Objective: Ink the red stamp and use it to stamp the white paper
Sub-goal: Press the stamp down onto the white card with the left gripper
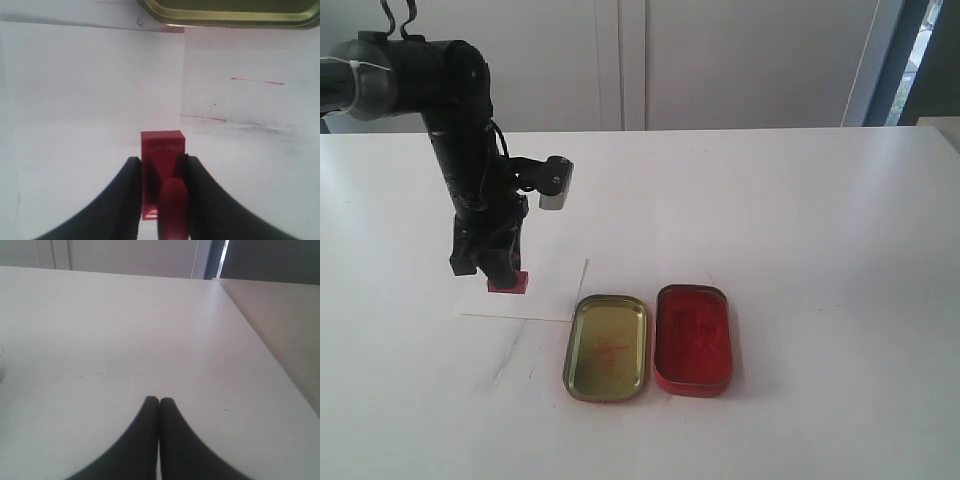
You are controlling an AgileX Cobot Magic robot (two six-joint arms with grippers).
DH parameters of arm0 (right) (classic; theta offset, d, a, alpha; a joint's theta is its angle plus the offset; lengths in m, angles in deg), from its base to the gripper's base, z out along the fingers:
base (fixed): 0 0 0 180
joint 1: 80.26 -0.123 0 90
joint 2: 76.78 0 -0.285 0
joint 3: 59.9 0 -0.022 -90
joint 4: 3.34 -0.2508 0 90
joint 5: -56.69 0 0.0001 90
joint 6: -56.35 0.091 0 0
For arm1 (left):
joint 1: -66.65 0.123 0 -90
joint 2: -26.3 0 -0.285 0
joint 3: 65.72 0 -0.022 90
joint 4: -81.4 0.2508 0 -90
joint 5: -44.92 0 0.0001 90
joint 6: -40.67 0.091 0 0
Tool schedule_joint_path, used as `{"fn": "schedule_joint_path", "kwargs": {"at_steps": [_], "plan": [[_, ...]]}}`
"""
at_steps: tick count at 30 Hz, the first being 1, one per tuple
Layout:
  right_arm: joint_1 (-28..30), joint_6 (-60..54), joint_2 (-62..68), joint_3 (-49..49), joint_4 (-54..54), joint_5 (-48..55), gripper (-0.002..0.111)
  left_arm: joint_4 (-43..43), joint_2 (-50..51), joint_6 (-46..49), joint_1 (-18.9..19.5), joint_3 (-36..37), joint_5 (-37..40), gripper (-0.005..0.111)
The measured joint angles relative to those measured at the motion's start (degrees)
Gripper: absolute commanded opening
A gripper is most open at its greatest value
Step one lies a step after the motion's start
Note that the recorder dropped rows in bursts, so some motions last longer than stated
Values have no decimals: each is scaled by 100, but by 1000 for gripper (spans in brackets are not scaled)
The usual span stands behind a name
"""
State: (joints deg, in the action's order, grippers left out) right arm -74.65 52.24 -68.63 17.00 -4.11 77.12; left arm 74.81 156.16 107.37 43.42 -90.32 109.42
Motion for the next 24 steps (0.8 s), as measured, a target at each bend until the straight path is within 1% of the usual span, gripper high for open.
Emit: {"fn": "schedule_joint_path", "kwargs": {"at_steps": [8,13,20,24], "plan": [[0,0,0,0,0,0,0,0,0,62,12,-19,-46,0],[0,0,0,0,0,0,0,-149,54,173,119,-167,-14,0],[0,0,0,0,0,0,0,-266,162,385,128,-194,-46,0],[0,0,0,0,0,0,0,-266,270,394,128,-194,-308,0]]}}
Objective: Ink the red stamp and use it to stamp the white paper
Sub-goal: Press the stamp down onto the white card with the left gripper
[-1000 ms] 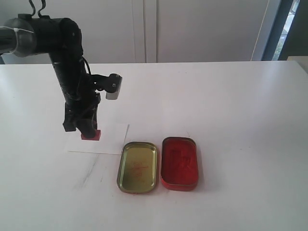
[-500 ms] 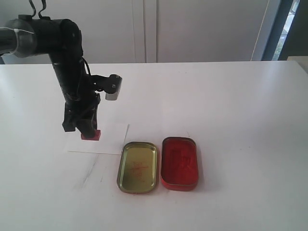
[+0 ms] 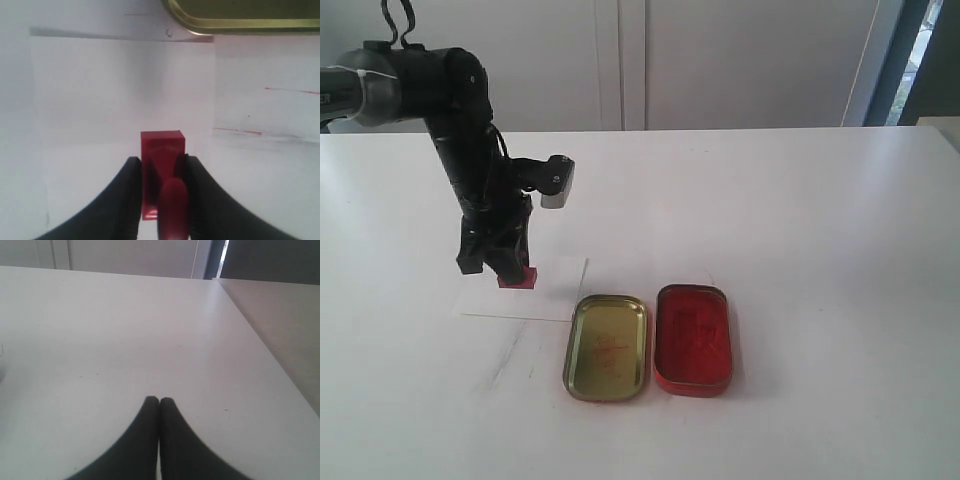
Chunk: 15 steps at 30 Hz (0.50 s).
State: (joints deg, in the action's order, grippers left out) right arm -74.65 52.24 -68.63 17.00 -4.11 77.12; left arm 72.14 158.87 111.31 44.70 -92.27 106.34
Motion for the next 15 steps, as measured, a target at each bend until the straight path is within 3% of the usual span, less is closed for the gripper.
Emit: {"fn": "schedule_joint_path", "kwargs": {"at_steps": [15], "plan": [[0,0,0,0,0,0,0,-15,150,5,0,0,-245,0]]}}
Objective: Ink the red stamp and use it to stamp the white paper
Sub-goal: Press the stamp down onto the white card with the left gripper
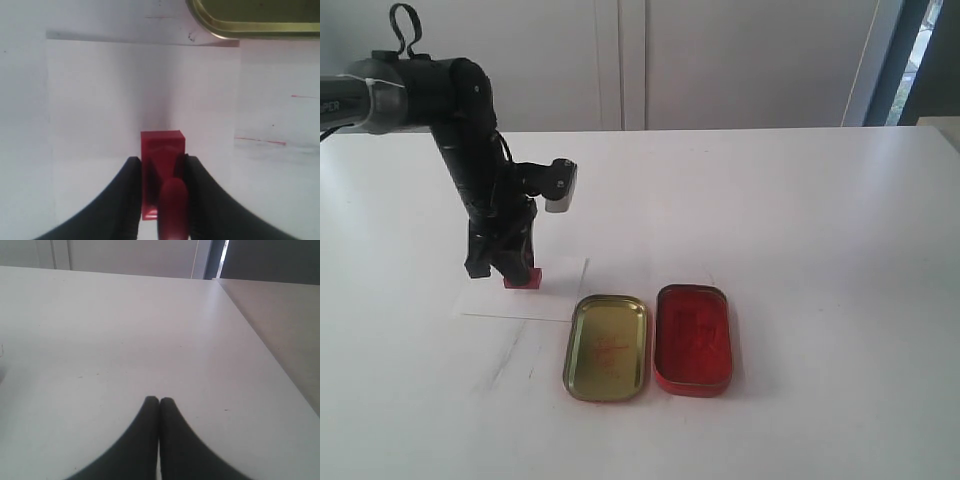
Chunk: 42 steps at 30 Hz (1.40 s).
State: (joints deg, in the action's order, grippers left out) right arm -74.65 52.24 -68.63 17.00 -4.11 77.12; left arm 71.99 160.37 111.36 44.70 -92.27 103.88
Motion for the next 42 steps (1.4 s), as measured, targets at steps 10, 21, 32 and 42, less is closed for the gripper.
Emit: {"fn": "schedule_joint_path", "kwargs": {"at_steps": [10,21,32,42], "plan": [[0,0,0,0,0,0,0,0,114,9,0,0,-86,0],[0,0,0,0,0,0,0,-23,235,9,0,-71,-148,0],[0,0,0,0,0,0,0,-89,323,9,42,-137,-46,0],[0,0,0,0,0,0,0,-102,336,9,46,-137,-37,0]]}}
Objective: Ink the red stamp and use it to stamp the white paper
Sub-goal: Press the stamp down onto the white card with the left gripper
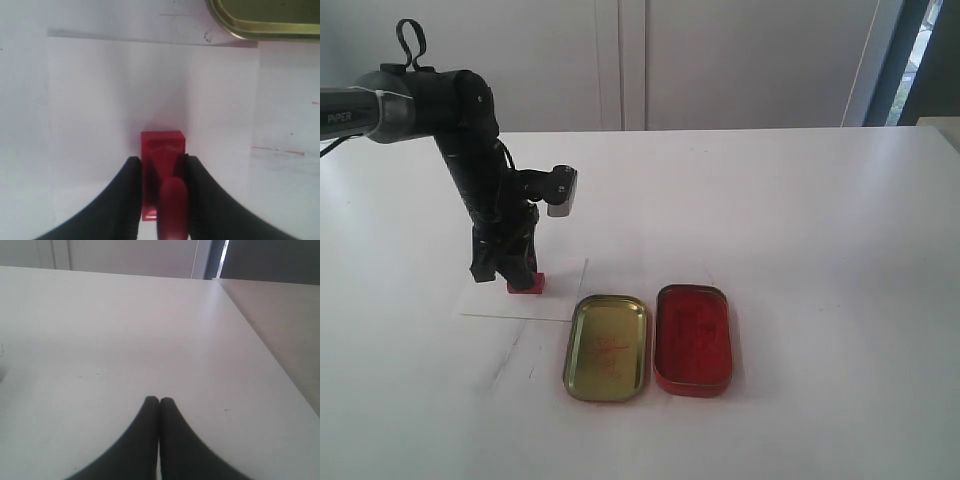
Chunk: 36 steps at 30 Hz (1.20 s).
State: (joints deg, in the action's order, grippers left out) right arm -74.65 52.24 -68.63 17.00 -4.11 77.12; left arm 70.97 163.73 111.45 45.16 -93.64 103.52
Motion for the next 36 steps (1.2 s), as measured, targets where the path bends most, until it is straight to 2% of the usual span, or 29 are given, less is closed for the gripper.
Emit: {"fn": "schedule_joint_path", "kwargs": {"at_steps": [36], "plan": [[0,0,0,0,0,0,0,0,86,0,0,-22,22,0]]}}
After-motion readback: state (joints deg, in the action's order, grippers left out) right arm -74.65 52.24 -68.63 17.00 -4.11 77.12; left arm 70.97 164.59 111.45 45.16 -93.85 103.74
